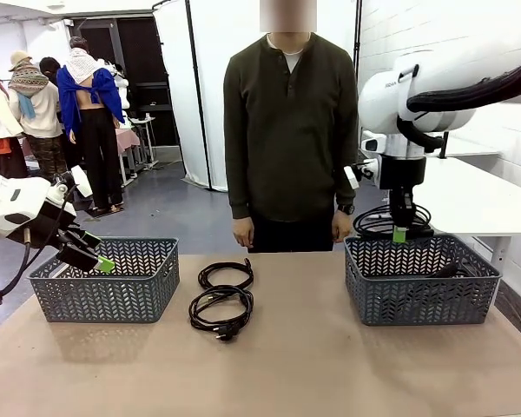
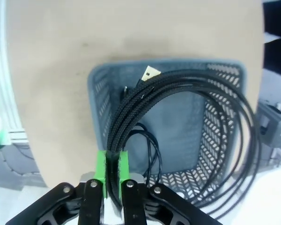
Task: Organize the cables according to human instructions.
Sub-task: Pick up a bundle of cables and place it in the basket indicated by the human.
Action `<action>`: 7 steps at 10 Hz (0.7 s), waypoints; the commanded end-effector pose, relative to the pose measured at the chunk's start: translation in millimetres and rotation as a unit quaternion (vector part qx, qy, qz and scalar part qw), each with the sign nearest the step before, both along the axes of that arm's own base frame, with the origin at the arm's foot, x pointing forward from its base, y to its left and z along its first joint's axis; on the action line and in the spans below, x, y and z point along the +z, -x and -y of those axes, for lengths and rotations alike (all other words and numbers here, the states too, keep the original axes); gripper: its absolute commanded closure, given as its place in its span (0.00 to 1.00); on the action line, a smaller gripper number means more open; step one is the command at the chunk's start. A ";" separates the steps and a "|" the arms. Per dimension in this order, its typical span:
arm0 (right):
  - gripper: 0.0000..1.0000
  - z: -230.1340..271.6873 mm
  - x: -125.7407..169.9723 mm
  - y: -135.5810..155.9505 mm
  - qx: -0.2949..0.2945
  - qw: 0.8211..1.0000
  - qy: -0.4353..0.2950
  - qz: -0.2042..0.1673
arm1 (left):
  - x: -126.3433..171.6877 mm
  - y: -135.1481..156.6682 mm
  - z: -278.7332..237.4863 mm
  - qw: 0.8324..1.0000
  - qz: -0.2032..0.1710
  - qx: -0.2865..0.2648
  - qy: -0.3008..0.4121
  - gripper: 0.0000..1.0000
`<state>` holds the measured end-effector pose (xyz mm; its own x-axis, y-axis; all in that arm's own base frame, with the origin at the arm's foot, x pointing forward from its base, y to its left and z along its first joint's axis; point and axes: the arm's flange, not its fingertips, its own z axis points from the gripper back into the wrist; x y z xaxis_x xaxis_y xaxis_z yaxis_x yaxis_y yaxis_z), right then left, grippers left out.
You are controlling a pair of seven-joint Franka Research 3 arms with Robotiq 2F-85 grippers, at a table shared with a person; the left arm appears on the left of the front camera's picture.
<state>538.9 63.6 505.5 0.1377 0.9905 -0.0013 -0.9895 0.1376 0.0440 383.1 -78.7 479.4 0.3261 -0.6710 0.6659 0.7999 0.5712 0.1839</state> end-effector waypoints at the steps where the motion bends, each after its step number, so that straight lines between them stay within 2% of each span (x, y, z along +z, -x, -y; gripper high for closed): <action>1: 1.00 19.3 -19.8 5.0 0.028 0.999 -0.018 0.021 | -2.2 -2.5 -2.5 1.000 0.000 -0.004 0.003 0.00; 7: 1.00 40.4 -50.0 -19.8 0.029 0.999 -0.005 0.020 | -2.2 -2.5 -2.5 1.000 0.000 -0.004 0.003 0.00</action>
